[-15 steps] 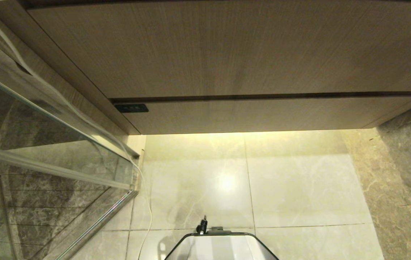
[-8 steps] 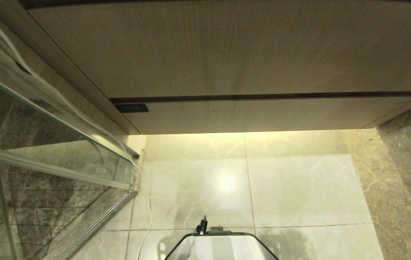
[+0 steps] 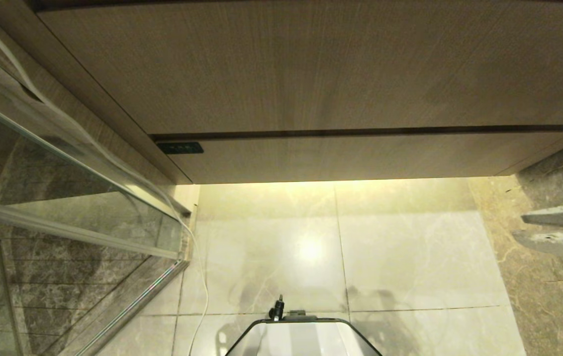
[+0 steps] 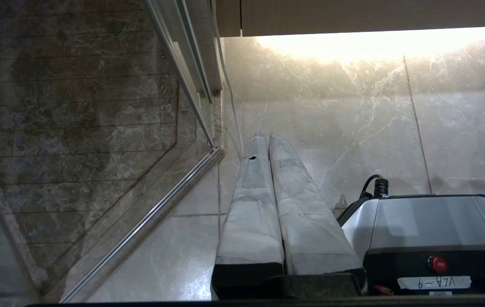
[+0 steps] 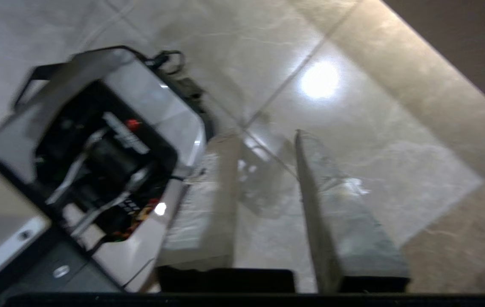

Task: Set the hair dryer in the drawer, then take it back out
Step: Pull open the drawer

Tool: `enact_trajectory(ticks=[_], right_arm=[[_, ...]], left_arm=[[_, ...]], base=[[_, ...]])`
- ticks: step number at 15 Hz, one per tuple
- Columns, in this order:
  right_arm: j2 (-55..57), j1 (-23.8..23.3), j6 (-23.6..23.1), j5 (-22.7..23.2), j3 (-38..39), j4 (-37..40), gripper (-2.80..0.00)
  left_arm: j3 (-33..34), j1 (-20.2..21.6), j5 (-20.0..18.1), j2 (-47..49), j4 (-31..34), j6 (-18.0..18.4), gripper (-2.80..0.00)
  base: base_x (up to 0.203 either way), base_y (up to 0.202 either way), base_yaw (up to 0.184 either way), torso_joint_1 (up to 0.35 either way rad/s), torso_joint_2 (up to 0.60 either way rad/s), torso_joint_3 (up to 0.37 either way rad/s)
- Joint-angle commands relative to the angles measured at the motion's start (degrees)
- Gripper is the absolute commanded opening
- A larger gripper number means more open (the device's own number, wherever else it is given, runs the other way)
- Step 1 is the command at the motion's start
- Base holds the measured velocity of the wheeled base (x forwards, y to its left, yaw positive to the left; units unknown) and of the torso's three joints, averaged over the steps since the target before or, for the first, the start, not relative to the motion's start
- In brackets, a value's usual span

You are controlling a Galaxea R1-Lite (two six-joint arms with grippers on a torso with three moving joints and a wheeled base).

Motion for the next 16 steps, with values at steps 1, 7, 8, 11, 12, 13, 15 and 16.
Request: enact_trajectory(ticks=[1,7,8,11,12,13,15,16], right_arm=[[3.64,3.26,-0.15,-8.79,2.19,-6.65,0.0],[12.61,14.93,-5.15,-22.42,6.44,-32.69,0.0],[13.26,14.92,-9.57,-21.71,6.39,-33.78,0.0],[14.87,14.26,-18.49,-18.54,8.4,-39.54,0.0],[15.0,13.48,-22.13,-17.42,8.93,-40.47,0.0],[15.21,11.96,-27.05,-16.17,9.34,-41.3,0.0],[16.54,7.92,-36.13,-12.81,9.58,-42.66,0.0],[17.83,7.02,-37.44,-11.78,9.65,-43.31,0.0]], left_arm=[[0.0,0.0,0.01,0.0,0.02,0.0,-2.8],[0.0,0.0,0.04,-0.01,0.02,0.0,-2.8],[0.0,-0.09,0.04,0.0,0.02,0.0,-2.8],[0.0,0.0,0.04,0.0,-0.07,0.0,-2.8],[0.0,0.0,0.04,-0.09,0.02,0.0,-2.8],[0.0,0.0,0.04,-0.09,-0.01,0.0,-2.8],[0.01,0.0,0.04,0.0,0.02,0.0,-2.8],[0.0,0.0,0.04,0.0,0.02,0.0,-2.8]], base=[[0.0,0.0,0.0,0.0,0.0,0.0],[0.0,0.0,0.0,0.0,0.0,0.0],[0.0,0.0,0.0,0.0,0.0,0.0],[0.0,0.0,0.0,0.0,0.0,0.0],[0.0,0.0,0.0,0.0,0.0,0.0],[0.0,0.0,0.0,0.0,0.0,0.0],[0.0,0.0,0.0,0.0,0.0,0.0],[0.0,0.0,0.0,0.0,0.0,0.0]])
